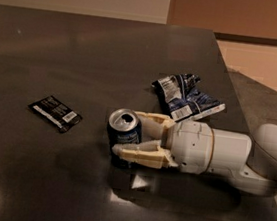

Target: Place pepsi can upright

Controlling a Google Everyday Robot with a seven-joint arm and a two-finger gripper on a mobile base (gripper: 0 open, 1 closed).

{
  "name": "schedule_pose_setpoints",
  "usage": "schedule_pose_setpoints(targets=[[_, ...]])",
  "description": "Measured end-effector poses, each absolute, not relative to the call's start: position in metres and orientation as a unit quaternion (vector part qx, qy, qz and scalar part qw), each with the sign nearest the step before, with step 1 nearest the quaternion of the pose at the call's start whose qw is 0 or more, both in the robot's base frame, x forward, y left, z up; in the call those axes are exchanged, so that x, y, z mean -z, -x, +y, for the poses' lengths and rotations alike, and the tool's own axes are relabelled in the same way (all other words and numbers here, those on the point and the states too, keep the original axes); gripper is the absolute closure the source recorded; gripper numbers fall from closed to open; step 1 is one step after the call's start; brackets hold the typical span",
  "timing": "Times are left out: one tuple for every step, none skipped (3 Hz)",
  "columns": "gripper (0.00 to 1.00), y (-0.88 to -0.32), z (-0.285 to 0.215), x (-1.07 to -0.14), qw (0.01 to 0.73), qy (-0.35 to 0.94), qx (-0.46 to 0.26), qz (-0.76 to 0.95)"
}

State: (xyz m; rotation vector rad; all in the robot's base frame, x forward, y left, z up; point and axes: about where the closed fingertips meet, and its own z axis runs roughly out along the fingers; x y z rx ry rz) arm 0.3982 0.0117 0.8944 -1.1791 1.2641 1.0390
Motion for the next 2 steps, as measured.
schedule_pose_setpoints(targets=[[0.00, -0.3974, 0.0136, -0.8952, 0.532, 0.496, -0.436, 0.529], [0.00, -0.3973, 0.0137, -0.8952, 0.532, 0.496, -0.436, 0.529]])
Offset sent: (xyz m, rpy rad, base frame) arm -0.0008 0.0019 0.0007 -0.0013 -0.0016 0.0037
